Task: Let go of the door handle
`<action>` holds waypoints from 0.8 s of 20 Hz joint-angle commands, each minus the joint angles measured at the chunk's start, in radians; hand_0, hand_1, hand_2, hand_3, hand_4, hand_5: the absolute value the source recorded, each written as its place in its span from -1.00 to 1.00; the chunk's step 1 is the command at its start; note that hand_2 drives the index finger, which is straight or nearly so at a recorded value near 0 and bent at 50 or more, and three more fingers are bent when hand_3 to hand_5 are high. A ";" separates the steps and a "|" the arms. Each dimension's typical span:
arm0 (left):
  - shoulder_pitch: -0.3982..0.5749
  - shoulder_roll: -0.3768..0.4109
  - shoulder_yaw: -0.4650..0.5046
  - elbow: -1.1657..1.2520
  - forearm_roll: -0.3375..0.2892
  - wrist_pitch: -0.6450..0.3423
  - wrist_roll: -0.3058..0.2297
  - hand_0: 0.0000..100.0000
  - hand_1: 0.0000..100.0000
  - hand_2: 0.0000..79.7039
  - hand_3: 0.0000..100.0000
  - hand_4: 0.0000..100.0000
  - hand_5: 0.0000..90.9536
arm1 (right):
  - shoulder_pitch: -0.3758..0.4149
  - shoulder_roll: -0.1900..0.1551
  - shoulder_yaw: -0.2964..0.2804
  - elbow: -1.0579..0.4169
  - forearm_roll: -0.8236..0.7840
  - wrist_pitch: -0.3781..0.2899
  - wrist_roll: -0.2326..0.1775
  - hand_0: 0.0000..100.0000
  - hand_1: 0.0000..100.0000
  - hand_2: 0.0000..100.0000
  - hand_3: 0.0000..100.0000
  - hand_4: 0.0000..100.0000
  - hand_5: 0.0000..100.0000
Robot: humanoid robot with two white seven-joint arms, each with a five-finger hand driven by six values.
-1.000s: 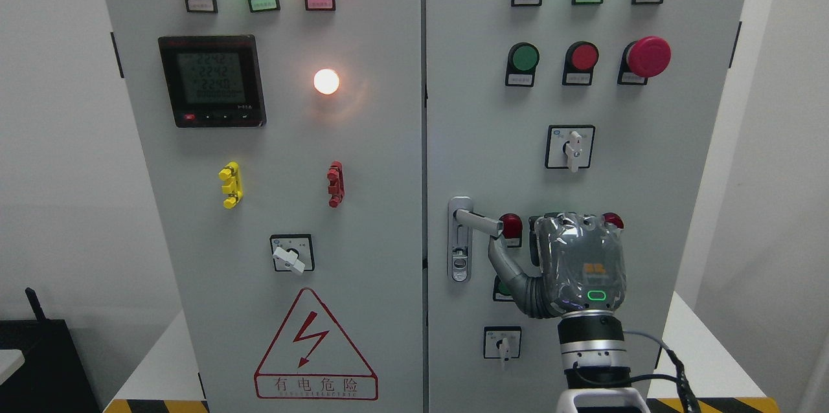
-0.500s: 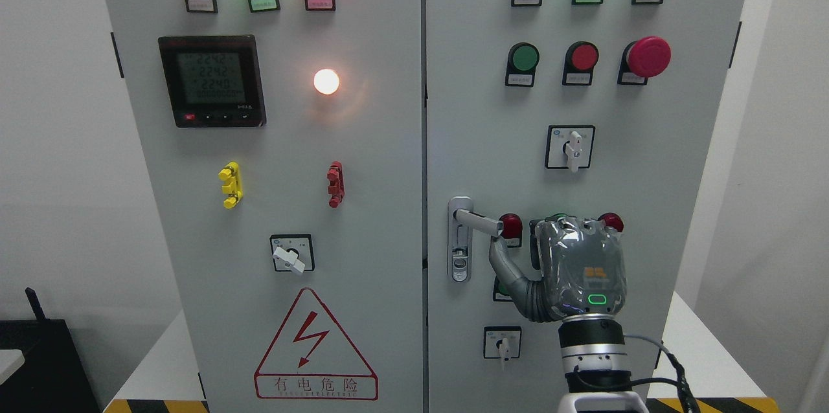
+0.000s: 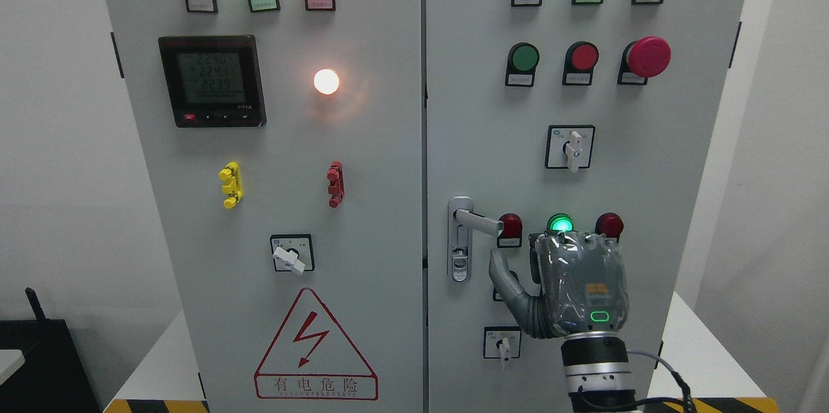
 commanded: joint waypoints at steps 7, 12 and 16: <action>-0.001 0.000 0.011 0.017 0.000 0.001 0.001 -0.76 -0.22 -1.00 -1.00 -1.00 -1.00 | 0.121 -0.034 -0.007 -0.166 -0.072 -0.077 -0.058 -0.07 -0.75 0.66 1.00 0.86 0.86; -0.001 0.000 0.011 0.017 0.000 0.001 0.001 -0.76 -0.22 -1.00 -1.00 -1.00 -1.00 | 0.188 -0.148 -0.053 -0.238 -0.201 -0.116 -0.056 -0.03 -0.78 0.15 0.82 0.55 0.22; 0.001 0.000 0.011 0.017 0.000 0.001 0.001 -0.76 -0.22 -1.00 -1.00 -1.00 -1.00 | 0.204 -0.215 -0.074 -0.255 -0.282 -0.143 -0.052 -0.01 -0.83 -0.39 -0.11 -0.23 -0.70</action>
